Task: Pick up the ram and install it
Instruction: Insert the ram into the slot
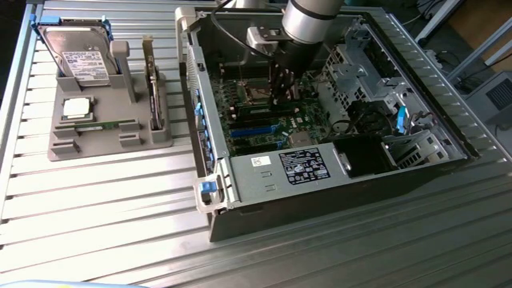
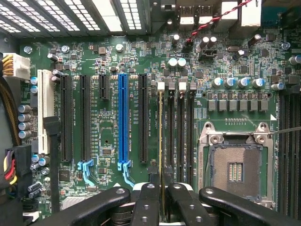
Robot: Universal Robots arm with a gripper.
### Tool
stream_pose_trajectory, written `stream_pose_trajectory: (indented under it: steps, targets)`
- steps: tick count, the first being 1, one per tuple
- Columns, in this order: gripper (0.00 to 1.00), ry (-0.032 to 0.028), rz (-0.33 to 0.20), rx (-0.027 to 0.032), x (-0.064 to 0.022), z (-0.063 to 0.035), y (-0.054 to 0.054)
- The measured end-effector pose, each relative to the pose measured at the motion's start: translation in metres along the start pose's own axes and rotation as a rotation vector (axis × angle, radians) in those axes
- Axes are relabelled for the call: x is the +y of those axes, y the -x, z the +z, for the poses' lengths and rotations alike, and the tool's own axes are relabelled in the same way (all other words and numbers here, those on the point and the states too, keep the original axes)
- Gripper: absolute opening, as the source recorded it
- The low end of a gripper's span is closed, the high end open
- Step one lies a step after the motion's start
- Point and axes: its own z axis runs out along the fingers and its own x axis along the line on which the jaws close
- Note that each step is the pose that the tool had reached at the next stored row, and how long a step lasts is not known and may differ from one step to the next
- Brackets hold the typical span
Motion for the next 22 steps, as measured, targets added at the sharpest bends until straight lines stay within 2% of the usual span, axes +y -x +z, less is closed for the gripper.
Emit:
stream_pose_trajectory:
  steps: [6,11,20,21,22]
  targets:
    - [0.13,0.0,0.0,0.0001,0.0,0.0009,0.0]
    - [0.13,-0.0002,0.0,0.0,0.0046,0.0012,-0.0008]
    - [0.13,0.0,0.002,0.0,0.0044,0.003,-0.0018]
    - [0.21,0.0,0.002,0.0,0.0044,0.003,-0.0018]
    - [0.21,0.0,0.002,0.0,0.0044,0.003,-0.0018]
